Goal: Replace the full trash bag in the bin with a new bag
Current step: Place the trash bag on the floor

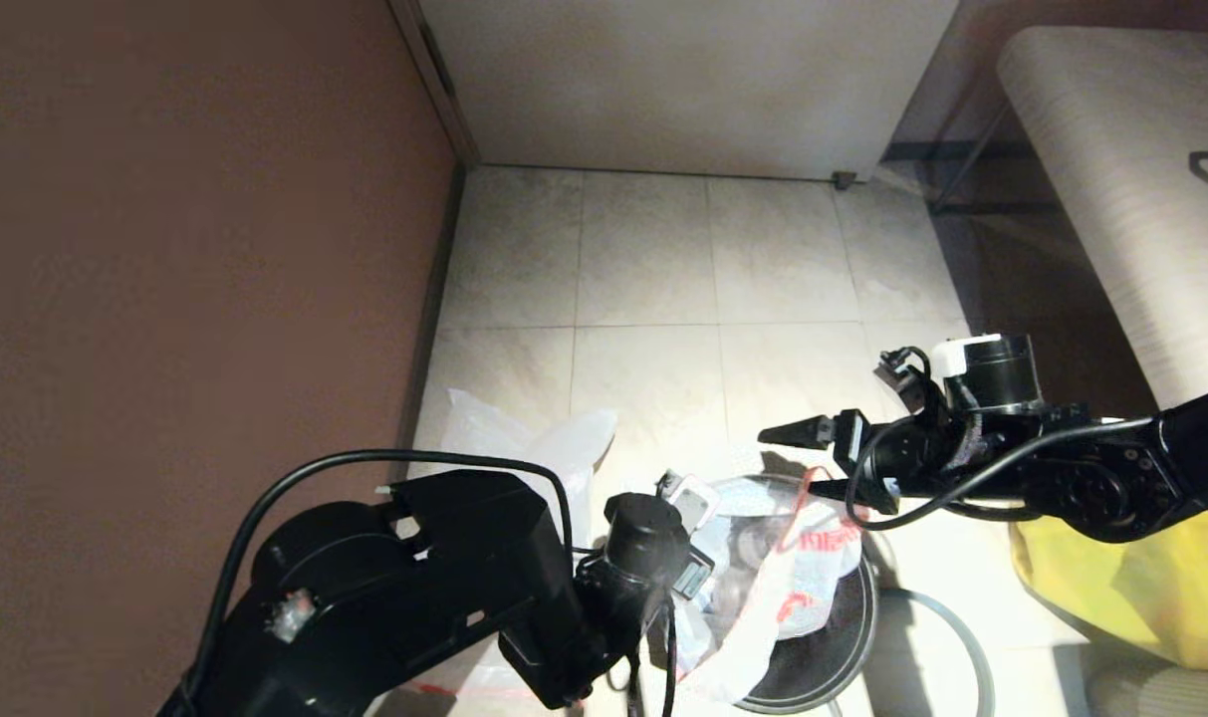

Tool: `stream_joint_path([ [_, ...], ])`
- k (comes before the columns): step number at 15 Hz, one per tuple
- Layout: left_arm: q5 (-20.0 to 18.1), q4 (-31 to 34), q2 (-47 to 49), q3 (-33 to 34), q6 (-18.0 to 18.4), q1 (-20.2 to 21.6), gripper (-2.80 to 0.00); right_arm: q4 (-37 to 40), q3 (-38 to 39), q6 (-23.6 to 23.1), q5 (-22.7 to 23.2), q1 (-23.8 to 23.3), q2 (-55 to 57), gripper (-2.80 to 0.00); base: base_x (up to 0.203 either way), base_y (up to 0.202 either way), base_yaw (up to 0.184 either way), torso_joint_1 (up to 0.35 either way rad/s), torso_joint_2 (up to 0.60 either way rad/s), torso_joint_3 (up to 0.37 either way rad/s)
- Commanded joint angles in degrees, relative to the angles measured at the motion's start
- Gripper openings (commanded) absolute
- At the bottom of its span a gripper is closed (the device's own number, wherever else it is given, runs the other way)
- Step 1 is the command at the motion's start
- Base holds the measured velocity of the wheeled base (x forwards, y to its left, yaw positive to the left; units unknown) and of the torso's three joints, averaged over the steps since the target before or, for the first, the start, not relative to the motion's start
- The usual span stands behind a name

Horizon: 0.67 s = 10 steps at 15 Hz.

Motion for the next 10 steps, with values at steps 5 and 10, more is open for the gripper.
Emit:
stream_joint_path([
  [5,5.13,-9.88,3.69,-0.18,0.27,0.13,-2.8,0.07,0.66,1.1,-6.05,0.59,-3.59,0.0,0.0,0.0,0.0,0.0,0.0,0.0],
  [10,10.02,-16.36,6.16,-2.06,-0.31,0.16,-2.8,1.57,-4.15,3.44,-8.2,3.27,-3.3,0.0,0.0,0.0,0.0,0.0,0.0,0.0],
])
